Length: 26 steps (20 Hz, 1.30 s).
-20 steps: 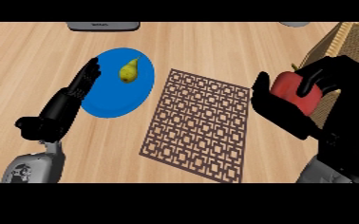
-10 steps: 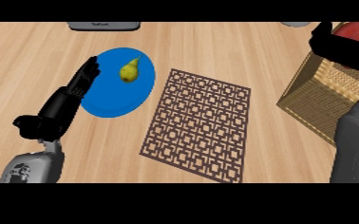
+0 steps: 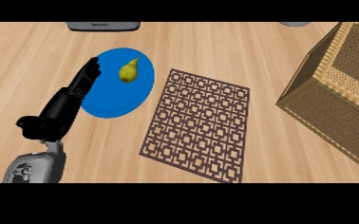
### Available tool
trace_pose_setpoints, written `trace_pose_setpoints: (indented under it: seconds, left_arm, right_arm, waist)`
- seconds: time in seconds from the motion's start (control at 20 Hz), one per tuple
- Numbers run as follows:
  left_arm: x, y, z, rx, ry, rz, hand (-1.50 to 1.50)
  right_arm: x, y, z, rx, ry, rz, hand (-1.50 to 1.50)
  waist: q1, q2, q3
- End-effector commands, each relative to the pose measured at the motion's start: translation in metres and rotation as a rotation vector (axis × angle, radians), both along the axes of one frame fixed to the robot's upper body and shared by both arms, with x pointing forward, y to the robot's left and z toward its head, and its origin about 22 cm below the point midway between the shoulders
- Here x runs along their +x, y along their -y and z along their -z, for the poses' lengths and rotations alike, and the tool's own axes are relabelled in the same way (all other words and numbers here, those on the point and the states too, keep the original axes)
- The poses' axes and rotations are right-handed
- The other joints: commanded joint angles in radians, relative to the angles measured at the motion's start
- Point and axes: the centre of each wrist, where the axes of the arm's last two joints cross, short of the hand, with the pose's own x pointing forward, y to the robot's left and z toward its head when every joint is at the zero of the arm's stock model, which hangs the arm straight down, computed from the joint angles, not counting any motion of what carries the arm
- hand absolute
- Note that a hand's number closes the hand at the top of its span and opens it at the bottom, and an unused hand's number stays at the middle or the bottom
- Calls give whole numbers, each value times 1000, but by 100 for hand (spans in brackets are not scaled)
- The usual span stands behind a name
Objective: Pick the bell pepper from the placemat and place it in the basket
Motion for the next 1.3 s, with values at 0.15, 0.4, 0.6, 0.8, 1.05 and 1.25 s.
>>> trace_pose_setpoints:
  seconds: [0.15,0.4,0.6,0.8,1.05,1.25]
  left_arm:
    - [7,0,3,12,-7,-3,0]
    - [-8,6,-12,-2,15,-5,0]
    - [7,17,-18,-2,-13,-8,0]
    - [7,-2,-15,10,15,7,0]
    - [10,-4,-10,8,5,-8,0]
    - [1,8,4,-8,-9,-2,0]
  right_arm:
    - [10,61,29,22,-35,-1,150]
    - [7,88,52,-33,0,50,150]
    - [-2,111,75,-115,3,59,150]
    - [3,113,80,-88,128,158,150]
    - [7,142,85,-73,126,117,-150]
    - [9,133,72,-102,130,62,-150]
  waist:
    - [0,1,0]
    - [6,0,0]
    - [1,1,1]
    - [2,1,0]
    - [1,1,0]
    - [0,-1,0]
